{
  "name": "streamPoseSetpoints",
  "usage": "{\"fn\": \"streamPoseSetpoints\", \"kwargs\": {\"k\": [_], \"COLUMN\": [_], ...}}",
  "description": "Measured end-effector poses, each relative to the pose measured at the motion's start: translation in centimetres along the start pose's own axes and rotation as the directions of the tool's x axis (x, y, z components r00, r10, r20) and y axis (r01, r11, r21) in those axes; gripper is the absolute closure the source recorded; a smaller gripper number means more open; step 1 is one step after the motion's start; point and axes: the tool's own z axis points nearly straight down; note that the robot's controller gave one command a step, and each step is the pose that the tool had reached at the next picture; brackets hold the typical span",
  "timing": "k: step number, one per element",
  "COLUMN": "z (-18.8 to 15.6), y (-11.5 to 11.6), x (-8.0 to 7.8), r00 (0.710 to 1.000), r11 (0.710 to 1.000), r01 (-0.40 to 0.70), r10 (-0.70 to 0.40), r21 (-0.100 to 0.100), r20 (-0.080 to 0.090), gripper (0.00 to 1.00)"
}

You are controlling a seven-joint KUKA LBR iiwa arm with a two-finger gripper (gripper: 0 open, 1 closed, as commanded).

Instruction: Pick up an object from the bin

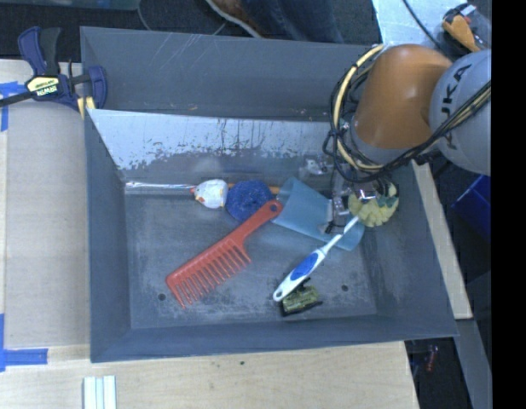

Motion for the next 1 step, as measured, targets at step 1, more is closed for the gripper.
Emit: {"fn": "streamPoseSetpoints", "kwargs": {"k": [1], "z": [0.73], "y": [0.90], "x": [0.62], "r00": [0.996], "r11": [0.996], "r01": [-0.089], "r10": [0.089], "r21": [-0.001], "r20": [0.000], "gripper": [0.00]}}
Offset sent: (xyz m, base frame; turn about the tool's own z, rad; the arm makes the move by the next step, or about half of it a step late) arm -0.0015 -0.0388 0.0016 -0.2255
